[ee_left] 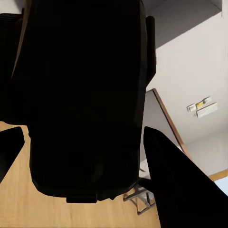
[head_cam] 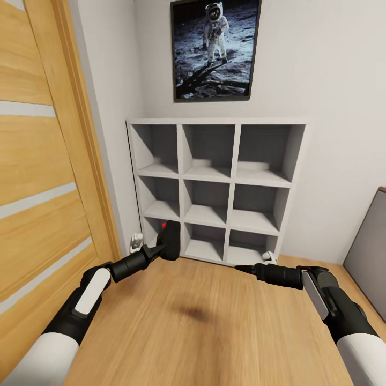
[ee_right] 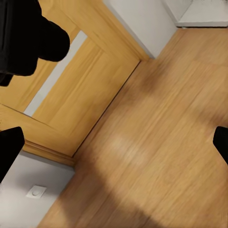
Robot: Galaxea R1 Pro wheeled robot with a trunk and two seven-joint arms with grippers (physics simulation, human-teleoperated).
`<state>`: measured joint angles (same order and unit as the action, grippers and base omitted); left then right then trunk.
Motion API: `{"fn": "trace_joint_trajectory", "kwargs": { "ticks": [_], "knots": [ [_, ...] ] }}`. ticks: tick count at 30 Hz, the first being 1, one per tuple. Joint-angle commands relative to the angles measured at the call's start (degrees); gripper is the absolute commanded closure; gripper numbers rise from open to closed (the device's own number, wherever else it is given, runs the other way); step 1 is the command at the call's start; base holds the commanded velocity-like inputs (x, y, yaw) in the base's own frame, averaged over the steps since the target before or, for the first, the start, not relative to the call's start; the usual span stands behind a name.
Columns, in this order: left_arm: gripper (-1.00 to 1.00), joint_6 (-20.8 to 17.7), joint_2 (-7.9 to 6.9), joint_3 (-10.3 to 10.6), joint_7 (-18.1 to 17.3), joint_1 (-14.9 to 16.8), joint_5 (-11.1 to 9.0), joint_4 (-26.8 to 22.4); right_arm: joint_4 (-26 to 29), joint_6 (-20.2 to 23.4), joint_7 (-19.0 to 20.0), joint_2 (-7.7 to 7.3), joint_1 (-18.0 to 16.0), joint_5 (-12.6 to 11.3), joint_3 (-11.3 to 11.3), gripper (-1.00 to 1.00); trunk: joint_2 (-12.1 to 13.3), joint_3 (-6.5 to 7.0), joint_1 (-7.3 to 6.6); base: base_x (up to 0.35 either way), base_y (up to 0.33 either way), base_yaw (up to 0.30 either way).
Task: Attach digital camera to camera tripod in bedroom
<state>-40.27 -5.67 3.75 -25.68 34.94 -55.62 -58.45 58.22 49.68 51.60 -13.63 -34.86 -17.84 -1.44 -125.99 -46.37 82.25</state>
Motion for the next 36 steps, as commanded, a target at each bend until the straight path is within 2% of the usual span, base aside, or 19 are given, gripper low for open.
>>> {"fn": "trace_joint_trajectory", "kwargs": {
  "ticks": [1, 17, 25, 36],
  "knots": [
    [1.0, -0.22, -0.04, 0.05, -0.07, 0.04, -0.28, 0.03, 0.01, 0.25, 0.15, 0.0, -0.03, 0.0, -0.05, -1.0, 0.39, 0.13, -0.24, 0.0, 0.0, 0.0],
    [1.0, -0.25, -0.04, 0.01, -0.07, 0.05, -0.44, 0.26, -0.04, 0.25, 0.08, 0.01, -0.03, 0.08, -0.04, -1.0, 6.81, 3.0, -3.75, 0.0, 0.0, 0.0],
    [1.0, -0.25, -0.04, -2.05, -0.14, 0.04, -0.47, 0.26, -0.04, 0.25, 0.08, 0.08, -0.03, 0.08, 0.03, -1.0, 10.02, 4.43, -5.51, 0.0, 0.0, 0.0],
    [1.0, -0.25, -0.04, -2.61, -0.16, 0.04, -0.54, 0.27, -0.04, 0.3, 0.0, 0.09, -0.03, 0.17, 0.01, -1.0, 14.43, 6.41, -7.92, 0.0, 0.0, 0.0]
  ]
}}
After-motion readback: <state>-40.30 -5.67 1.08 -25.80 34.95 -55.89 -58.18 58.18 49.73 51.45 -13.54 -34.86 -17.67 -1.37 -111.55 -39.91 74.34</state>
